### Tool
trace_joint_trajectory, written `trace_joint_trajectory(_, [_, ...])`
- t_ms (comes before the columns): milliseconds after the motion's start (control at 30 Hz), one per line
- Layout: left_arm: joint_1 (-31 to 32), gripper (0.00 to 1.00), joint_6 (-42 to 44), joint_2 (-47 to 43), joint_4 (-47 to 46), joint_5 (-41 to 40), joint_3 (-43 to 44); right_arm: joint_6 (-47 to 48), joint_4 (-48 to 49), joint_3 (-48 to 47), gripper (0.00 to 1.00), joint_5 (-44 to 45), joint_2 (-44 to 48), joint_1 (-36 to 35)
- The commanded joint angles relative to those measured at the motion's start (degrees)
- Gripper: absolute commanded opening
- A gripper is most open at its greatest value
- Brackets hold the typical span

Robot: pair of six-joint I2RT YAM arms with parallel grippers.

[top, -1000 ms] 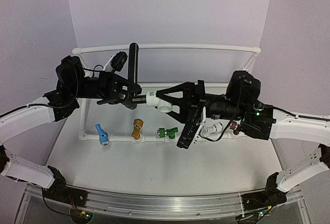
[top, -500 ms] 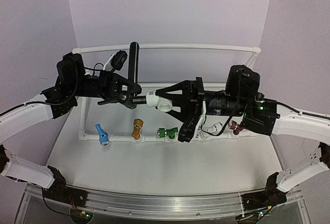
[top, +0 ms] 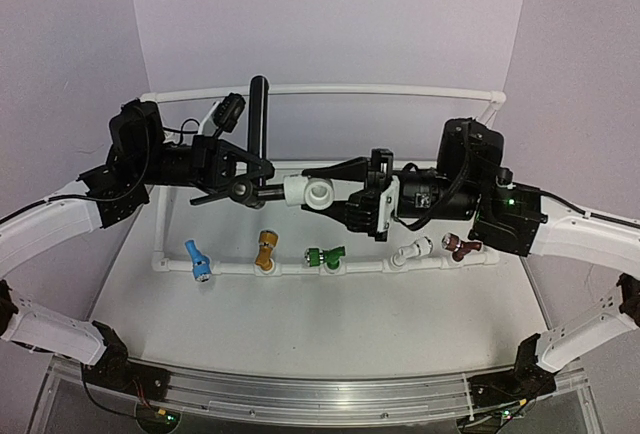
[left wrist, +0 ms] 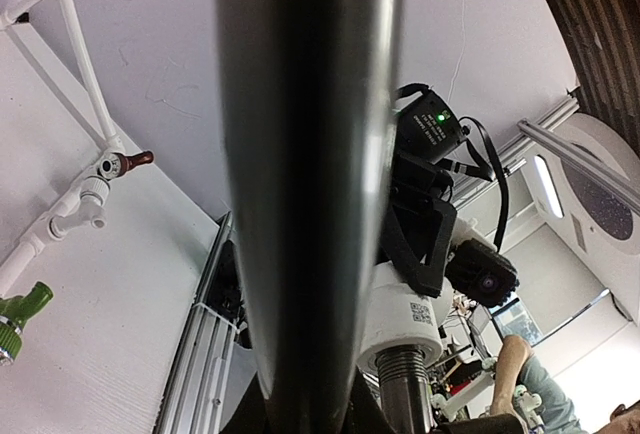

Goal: Install the water faucets

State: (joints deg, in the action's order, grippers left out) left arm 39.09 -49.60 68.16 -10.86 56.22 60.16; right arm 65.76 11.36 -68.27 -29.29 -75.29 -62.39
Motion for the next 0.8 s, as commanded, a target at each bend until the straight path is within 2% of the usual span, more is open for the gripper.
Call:
trace_joint_trajectory(0, [0.99,0.00,4.61,0.42,0.37,-3.92,4.07,-17.04,2.56,-5.97,0.00,0.47,-1.73,-0.88])
trace_joint_trajectory(233, [0.99,0.00,11.41,0.39,3.59,-3.88,4.82,-35.41,-8.12,-12.76,0.00,-0.51,-4.65,-0.89])
trace_joint_trajectory(500, [0.99,0.00,18.01,-1.24,6.17,-5.50,3.85,-61.78,-12.11,-18.14,0.00,-0.37,-8.56,-0.77])
trace_joint_trajectory(600, [0.99,0.00,20.00,-2.60,6.63,-7.03,3.15,-68.07,-14.92,-19.58,0.00,-2.26,-9.91,-0.59])
trace_joint_trajectory(767, [0.99,0.00,22.07,-4.30,8.34,-9.66,3.06,-73.27,-19.30,-20.08,0.00,-5.27,-11.07,-0.23])
